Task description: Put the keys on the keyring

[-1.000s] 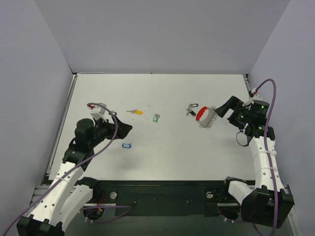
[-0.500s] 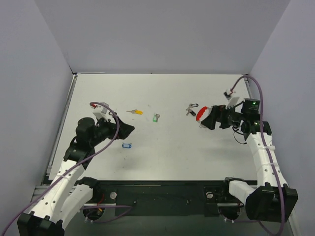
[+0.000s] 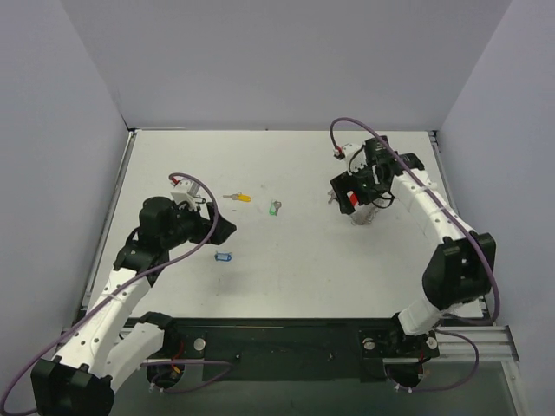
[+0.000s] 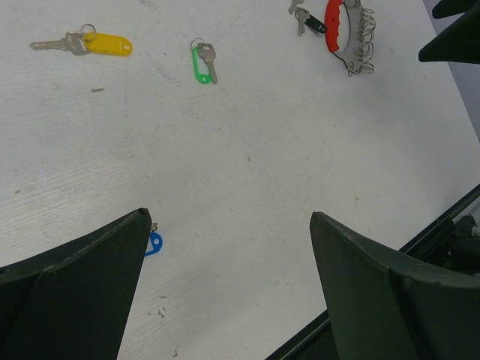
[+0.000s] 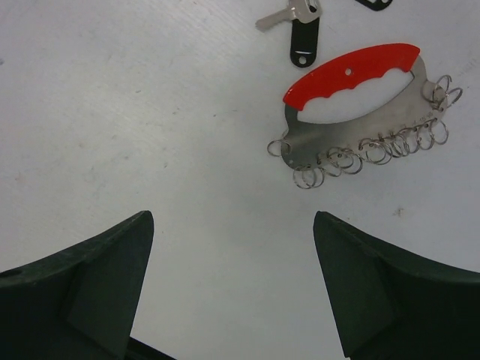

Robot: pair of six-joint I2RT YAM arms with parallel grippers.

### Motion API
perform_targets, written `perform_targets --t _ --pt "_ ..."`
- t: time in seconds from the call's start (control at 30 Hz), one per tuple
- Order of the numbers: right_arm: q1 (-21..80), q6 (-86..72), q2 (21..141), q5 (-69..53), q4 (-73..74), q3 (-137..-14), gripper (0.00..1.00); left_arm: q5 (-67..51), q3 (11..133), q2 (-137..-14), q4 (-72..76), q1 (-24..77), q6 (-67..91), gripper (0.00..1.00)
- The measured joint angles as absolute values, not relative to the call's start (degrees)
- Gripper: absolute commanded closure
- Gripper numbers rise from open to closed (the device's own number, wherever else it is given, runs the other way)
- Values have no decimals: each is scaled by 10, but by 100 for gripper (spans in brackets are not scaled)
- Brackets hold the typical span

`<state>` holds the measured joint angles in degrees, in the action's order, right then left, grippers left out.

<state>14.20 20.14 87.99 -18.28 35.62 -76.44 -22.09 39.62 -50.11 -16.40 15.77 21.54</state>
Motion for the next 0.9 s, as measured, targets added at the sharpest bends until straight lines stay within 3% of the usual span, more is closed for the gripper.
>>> perform_targets --t 0.2,0.5,0.9 --pt "139 194 1033 -130 398 -896 34 -191 396 -470 -167 149 200 1" --pt "143 200 1193 -110 463 -1021 37 -194 395 -467 -166 109 197 1" --pt "151 200 1284 -94 493 -1113 45 -204 390 -468 -165 100 197 1"
